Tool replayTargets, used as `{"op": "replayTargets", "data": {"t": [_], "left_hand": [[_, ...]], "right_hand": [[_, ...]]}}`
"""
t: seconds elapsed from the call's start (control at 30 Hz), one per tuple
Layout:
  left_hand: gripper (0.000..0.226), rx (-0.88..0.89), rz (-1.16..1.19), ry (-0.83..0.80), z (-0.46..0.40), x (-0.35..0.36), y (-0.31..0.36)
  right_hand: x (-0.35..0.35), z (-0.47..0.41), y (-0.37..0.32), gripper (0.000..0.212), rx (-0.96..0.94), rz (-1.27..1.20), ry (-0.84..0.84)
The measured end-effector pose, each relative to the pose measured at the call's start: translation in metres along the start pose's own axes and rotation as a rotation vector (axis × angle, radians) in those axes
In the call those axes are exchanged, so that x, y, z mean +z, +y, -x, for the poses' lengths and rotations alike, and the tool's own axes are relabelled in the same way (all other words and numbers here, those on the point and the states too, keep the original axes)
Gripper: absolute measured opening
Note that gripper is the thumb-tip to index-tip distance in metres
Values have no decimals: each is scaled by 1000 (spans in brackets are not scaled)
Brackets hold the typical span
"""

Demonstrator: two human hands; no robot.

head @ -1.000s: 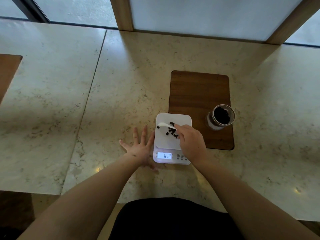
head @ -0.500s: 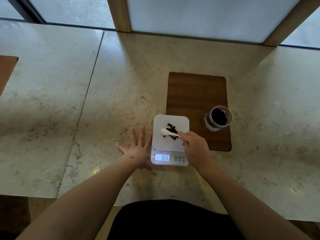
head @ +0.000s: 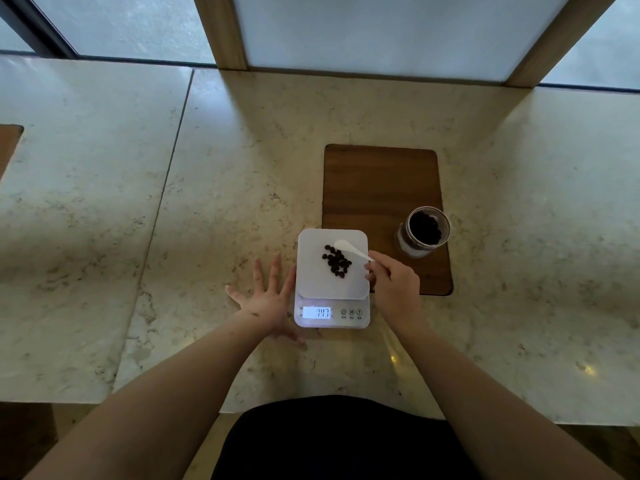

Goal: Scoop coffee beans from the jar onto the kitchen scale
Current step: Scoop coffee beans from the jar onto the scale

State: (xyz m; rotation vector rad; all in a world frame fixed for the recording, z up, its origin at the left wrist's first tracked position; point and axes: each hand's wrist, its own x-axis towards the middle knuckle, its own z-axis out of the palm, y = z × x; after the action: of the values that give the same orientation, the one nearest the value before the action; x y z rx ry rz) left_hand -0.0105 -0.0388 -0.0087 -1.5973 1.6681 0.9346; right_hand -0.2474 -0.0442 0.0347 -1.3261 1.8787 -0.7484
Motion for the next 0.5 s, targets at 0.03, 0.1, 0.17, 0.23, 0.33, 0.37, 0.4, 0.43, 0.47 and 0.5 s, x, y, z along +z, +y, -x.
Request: {"op": "replayTargets", "data": {"t": [0.03,0.1,0.17,0.23,0.33,0.37,0.4,0.43,0.47,0.5], "left_hand": [[163,-2,0,-1,0,0,0],[163,-2,-1,-2,1,0,0],[163,2,1,-2,1,0,0],[163,4,2,-2,2,-1,0],[163,8,13,-3,2,0,0],[163,9,15,-3,1,-1,0],[162,9,17,-2,1,-1,0],[162,8,17,-2,0,-1,0],[163,8,18,0,0,-1,0],[163,6,19,2,0,0,-1]], "right_hand": [[2,-3,-2,31,40,-42,-9],[7,-8,-5,30,88,-114,-26],[12,-14,-8,29,133,-156,-37],[14,-17,-9,29,165,-164,-54],[11,-13,-3,29,146,-134,-117],[8,-10,1,28,130,-106,-135],[4,-7,5,28,115,-76,-144],[0,-4,9,28,108,-62,-143],[-4,-1,12,28,109,-75,-136],[-8,0,15,27,116,-106,-126]]}}
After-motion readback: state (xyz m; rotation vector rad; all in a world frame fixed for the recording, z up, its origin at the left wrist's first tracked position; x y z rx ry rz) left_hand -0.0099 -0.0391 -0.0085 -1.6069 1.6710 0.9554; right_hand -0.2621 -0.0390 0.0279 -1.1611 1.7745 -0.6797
